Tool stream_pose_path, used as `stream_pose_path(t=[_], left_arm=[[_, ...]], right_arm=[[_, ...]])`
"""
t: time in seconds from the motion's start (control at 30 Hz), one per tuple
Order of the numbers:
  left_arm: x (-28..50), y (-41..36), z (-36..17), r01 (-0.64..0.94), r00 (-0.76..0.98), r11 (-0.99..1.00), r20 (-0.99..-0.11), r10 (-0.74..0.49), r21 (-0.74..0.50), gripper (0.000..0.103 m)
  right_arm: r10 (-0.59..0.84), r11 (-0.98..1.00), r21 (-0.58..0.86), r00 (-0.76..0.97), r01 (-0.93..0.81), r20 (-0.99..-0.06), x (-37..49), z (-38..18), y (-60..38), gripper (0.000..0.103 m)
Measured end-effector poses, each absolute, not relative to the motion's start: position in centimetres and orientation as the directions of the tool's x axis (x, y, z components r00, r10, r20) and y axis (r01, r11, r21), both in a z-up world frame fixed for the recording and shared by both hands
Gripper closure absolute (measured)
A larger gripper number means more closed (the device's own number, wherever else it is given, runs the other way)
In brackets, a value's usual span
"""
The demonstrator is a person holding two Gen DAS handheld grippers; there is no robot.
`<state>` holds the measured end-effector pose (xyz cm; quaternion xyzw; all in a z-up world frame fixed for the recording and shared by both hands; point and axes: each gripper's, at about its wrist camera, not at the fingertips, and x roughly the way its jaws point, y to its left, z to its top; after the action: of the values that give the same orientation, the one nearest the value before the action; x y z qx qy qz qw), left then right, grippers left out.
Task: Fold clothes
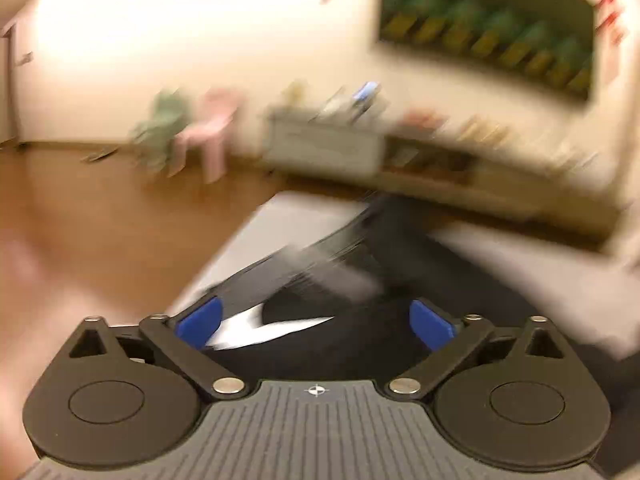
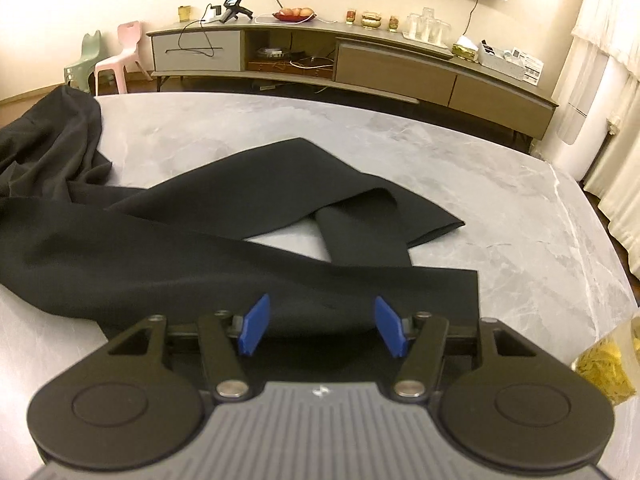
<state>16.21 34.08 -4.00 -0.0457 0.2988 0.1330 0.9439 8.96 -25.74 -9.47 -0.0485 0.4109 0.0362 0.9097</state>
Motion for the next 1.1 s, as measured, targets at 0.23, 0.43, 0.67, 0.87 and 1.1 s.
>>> stream_pose_path(t=[0.23,0.43,0.67,0.87,1.1], left_arm=[[20.2,35.7,-8.8,-0.130,0.708,0.987,-0.689,0.156,0.090,0.005],[21.9,34.1,-10.7,0.073,0.709,0.993,-0.705,0.012,0.090,0.052],[20.3,36.6,-5.6,0.127,0.836,0.965,-0.499,-0.230,-0.231,0.093],[14.1,46.0,0.4,0.062,0.969,0.808,-0.158,-0.190,-0.586,0.093],[13.5,48.0,-6.5,-0.093,0.890,0.810,-0.413,-0.193,-0.579,0.092]], right_arm=[[0.149,0.972,-0.023,0.691,-0.234,-0.708,8.0,-9.7,-19.9,0.040],[0.186,0.969,0.019,0.675,-0.247,-0.714,8.4,-11.0,-16.1,0.040],[0.296,0.922,0.000,0.704,-0.387,-0.645,9.6,-7.8,-9.8,0.031],[0.353,0.862,-0.065,0.688,-0.503,-0.634,14.7,-5.9,-4.8,0.025],[0.294,0.814,-0.108,0.565,-0.571,-0.771,15.7,-8.2,-5.0,0.025]])
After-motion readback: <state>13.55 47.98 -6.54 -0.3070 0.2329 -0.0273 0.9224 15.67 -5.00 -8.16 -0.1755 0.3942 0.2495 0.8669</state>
